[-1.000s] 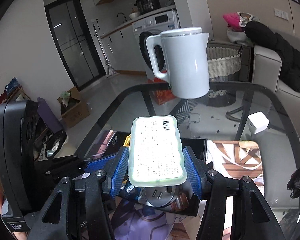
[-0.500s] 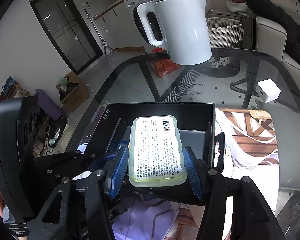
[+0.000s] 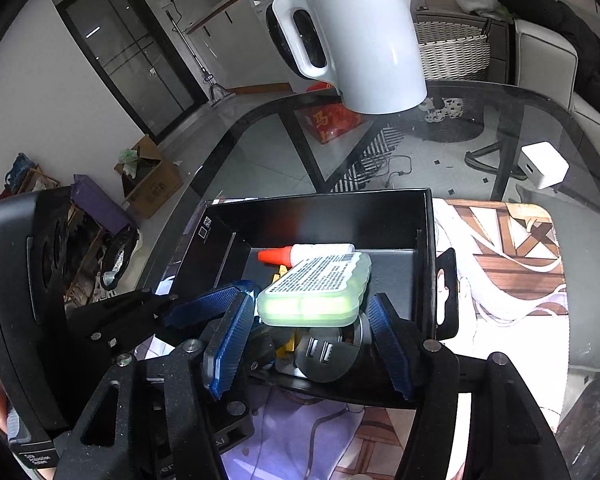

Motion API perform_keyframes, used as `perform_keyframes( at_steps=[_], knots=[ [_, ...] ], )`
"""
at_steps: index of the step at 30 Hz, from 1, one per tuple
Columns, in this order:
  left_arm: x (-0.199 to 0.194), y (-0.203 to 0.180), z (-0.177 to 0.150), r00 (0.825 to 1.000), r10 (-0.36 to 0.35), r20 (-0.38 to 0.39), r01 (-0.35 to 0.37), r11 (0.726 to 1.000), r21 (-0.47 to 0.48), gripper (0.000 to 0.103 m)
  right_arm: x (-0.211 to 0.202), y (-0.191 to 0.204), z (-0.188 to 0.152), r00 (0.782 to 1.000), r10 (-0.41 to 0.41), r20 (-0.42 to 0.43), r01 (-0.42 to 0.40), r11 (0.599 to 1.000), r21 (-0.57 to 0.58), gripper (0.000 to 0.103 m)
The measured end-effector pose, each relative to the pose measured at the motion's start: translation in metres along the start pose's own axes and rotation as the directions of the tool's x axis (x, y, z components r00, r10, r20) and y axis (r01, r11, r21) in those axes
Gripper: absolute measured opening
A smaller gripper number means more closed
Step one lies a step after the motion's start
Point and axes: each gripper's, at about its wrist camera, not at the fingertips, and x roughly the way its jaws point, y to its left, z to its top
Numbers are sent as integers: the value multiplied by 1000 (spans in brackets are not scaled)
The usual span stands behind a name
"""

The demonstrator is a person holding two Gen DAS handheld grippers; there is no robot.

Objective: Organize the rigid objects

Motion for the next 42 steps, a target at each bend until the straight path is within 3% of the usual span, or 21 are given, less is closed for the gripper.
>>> perform_keyframes(
  at_steps=[9,15,19,22,27,30,32,34,35,37,42],
  knots=[
    [-21,-8,-2,996,-11,89,8,1000,27,49,-28,5,-1,994,27,108,-25,1000,-19,63],
    [-54,-9,-6,974,-29,224,26,1000,14,50,-68,16,-6,968,56,245,-40,997,-70,68],
    [-80,-6,-12,946,-57,320,60,998,-2,50,-98,25,-13,936,71,344,-34,993,-112,68],
    [-100,-5,-19,912,-57,407,69,998,-14,50,-120,31,-20,904,84,419,-32,991,-130,68],
    [-135,-5,-37,848,-37,528,40,999,6,51,-158,45,-41,834,94,544,21,979,-201,68],
    [-153,-6,-52,802,-11,597,-4,1000,23,52,-179,55,-60,780,101,618,75,965,-253,68],
    [-166,-5,-62,773,-1,634,-24,999,32,53,-189,60,-72,748,111,654,95,958,-271,71],
    [-175,-2,-71,753,10,658,-42,999,32,60,-199,61,-81,722,125,680,95,956,-277,77],
    [-179,0,-75,745,16,667,-48,998,29,67,-202,61,-86,714,129,688,95,956,-277,77],
    [-185,4,-84,730,21,683,-56,998,29,67,-209,61,-92,707,126,696,102,955,-277,77],
    [-191,9,-97,737,19,675,-67,997,45,68,-216,59,-102,704,123,699,111,954,-280,77]
  ],
)
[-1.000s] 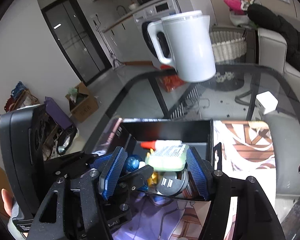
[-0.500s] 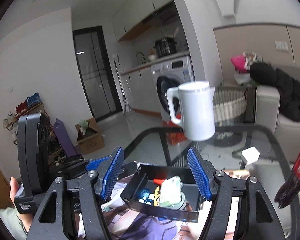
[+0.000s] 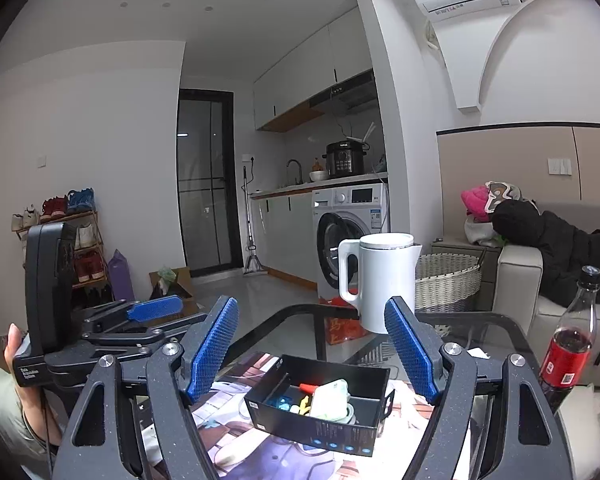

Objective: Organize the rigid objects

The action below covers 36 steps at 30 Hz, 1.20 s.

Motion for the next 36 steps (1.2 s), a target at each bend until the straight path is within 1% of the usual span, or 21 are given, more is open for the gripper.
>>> perform_keyframes(
  at_steps=[4,5,6,7,8,9,10,12,15,17,19,21,22,24,26,28,30,36],
  knots=[
    [-8,-2,-6,1000,15,-2,-15,1000,26,68,0,-4,-7,1000,-14,-22,15,999,38,79],
    [-10,-3,-7,1000,26,-1,-26,999,26,71,1,-4,-10,999,-21,-32,23,999,45,79],
    [-12,-3,-10,999,46,0,-46,999,20,79,2,-4,-13,998,-37,-45,39,998,58,80],
    [-12,-3,-13,997,73,8,-73,997,8,83,4,-5,-18,997,-50,-55,54,996,69,82],
    [-11,-4,-18,994,104,13,-104,995,-4,92,6,-5,-24,995,-69,-71,74,994,85,84],
    [-11,-4,-22,991,130,12,-130,992,-9,96,7,-6,-30,993,-85,-86,93,991,96,85],
    [-9,-6,-27,990,143,10,-143,990,-5,96,8,-6,-37,990,-102,-101,112,988,104,86],
    [-6,-12,-38,985,173,3,-173,984,43,96,12,-3,-51,980,-139,-140,155,982,106,90],
    [0,-22,-51,971,239,-5,-237,964,124,96,22,-3,-69,961,-193,-200,216,971,103,91],
    [1,-24,-57,968,250,-16,-246,959,138,96,27,-5,-78,944,-225,-241,260,958,125,91],
    [-1,-23,-62,966,259,-16,-255,958,131,97,33,-7,-85,931,-240,-275,285,948,138,91],
    [-1,-21,-66,959,283,-18,-279,952,123,97,35,-6,-89,921,-269,-282,313,942,121,91],
    [1,-20,-68,957,288,-29,-283,952,119,97,36,-4,-90,919,-279,-280,319,941,111,91],
    [6,-17,-71,958,278,-72,-270,958,102,98,35,-3,-92,921,-271,-280,310,945,106,91],
    [8,-13,-73,958,273,-88,-267,961,78,98,35,-3,-93,922,-264,-283,305,946,111,91],
    [7,-12,-74,959,271,-83,-266,962,64,98,37,-2,-93,922,-263,-286,304,946,113,91],
    [6,-12,-76,963,259,-76,-255,965,60,101,39,-2,-94,921,-261,-290,302,947,108,91],
    [6,-12,-76,966,248,-74,-246,969,31,102,42,3,-98,922,-254,-293,291,952,91,92]
  ],
)
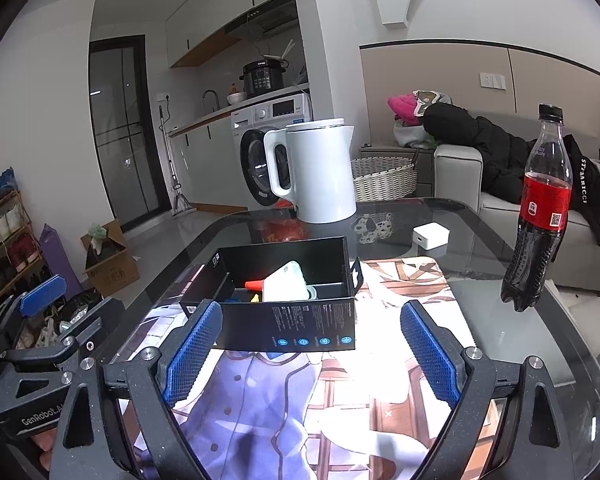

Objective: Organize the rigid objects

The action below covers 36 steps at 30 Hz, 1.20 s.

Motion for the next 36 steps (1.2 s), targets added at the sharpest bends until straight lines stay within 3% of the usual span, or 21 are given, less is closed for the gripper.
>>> perform_keyframes(
  at_steps=[36],
  knots=[
    [7,0,-2,1000,-3,-16,2,1000,-23,103,-7,1,5,1000,9,20,-9,1000,10,94]
  ],
)
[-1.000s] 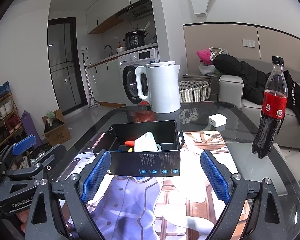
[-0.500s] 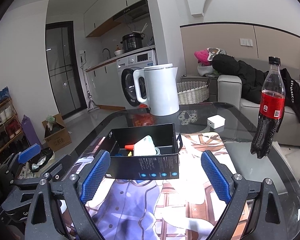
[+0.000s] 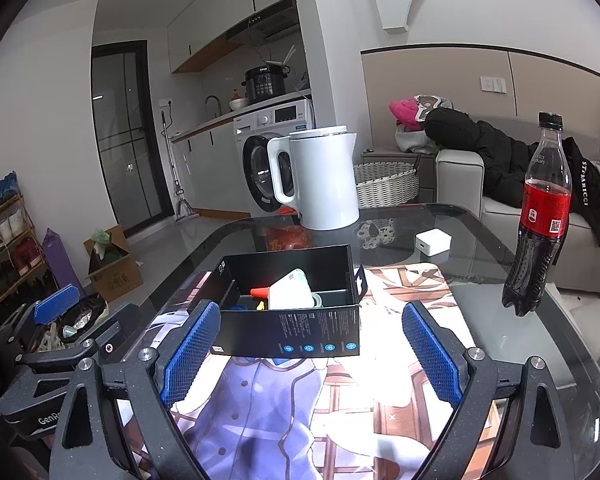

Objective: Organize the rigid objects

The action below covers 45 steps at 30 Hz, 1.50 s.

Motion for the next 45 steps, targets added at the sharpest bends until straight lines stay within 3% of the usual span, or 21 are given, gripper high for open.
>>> perform_keyframes(
  at_steps=[45],
  knots=[
    [0,0,0,1000,-3,-10,3,1000,-8,103,-4,2,-1,1000,4,11,-4,1000,-6,94]
  ],
)
